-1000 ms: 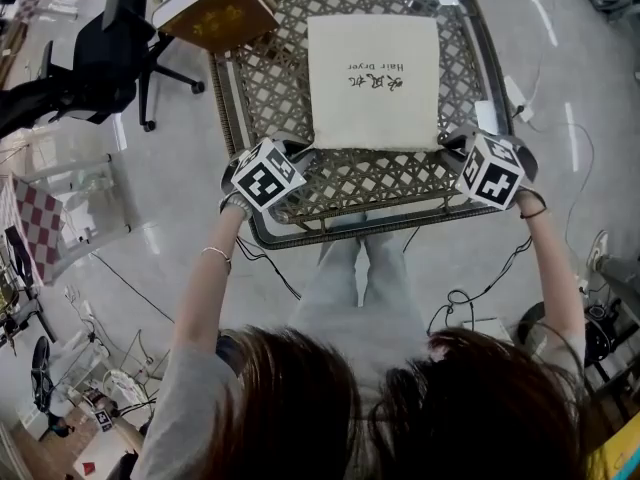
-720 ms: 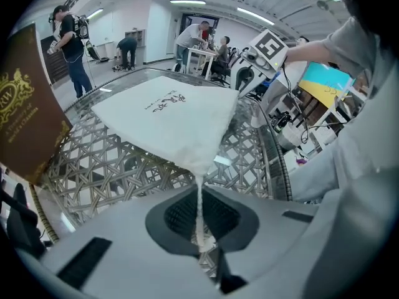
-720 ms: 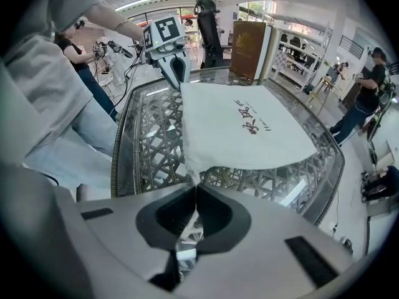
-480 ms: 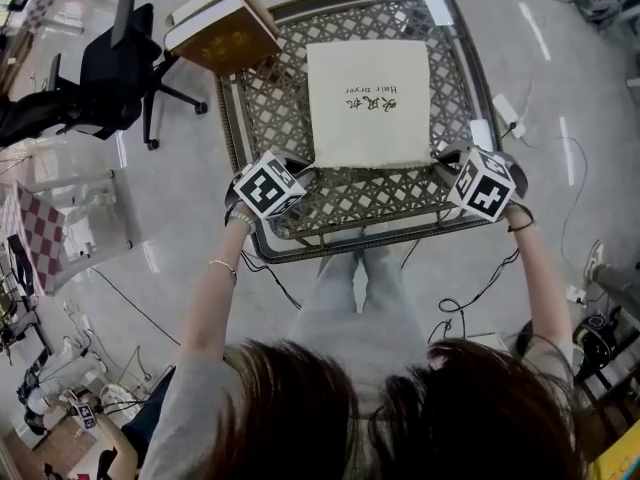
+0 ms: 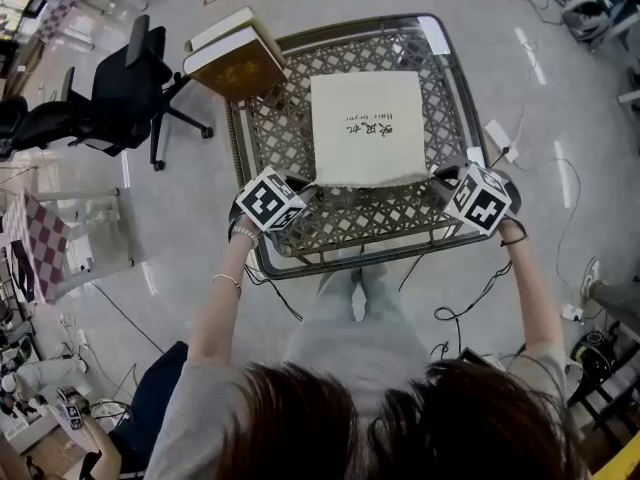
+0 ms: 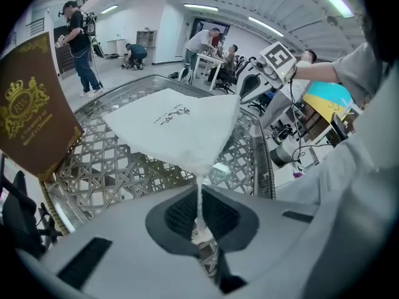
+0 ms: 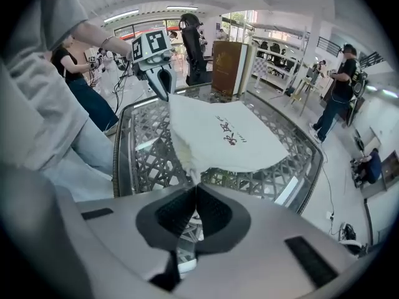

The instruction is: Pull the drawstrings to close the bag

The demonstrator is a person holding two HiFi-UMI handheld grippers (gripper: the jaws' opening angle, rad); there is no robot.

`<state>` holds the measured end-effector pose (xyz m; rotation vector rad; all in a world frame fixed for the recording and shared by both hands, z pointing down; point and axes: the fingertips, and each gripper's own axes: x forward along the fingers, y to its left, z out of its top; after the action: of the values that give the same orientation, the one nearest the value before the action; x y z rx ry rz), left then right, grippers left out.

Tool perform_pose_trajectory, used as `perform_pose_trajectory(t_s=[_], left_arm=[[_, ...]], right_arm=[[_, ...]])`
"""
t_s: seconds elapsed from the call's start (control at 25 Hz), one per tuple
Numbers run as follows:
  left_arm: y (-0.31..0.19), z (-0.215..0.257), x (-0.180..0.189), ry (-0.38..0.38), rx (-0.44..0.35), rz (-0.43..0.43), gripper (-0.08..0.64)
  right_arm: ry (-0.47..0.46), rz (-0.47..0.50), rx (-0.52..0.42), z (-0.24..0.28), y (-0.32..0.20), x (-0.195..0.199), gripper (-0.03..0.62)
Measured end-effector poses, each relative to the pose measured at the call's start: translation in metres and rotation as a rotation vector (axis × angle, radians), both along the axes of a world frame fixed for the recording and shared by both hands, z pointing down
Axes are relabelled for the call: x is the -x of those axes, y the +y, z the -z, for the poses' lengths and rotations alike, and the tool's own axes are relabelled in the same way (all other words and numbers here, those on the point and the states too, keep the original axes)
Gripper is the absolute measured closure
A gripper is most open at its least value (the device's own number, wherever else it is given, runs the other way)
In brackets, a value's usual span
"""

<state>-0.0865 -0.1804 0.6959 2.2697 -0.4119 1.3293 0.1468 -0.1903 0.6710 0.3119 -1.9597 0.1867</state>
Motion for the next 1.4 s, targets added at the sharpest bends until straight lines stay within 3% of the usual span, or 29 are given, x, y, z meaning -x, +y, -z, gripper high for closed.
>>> perform_pose_trajectory(t_s=[0.36, 1.4], left_arm=[[-0.013, 0.03, -0.001, 0.029, -0.037, 0.046, 0.538], [-0.062, 0.127, 0.005, 0.052, -0.257, 0.088, 0.538]], right_arm=[[-0.042, -0.051, -0.042, 0.028, -0.013, -0.003, 0.569], [-0.119, -0.102, -0.211, 0.114, -0.05, -0.008, 0.569]])
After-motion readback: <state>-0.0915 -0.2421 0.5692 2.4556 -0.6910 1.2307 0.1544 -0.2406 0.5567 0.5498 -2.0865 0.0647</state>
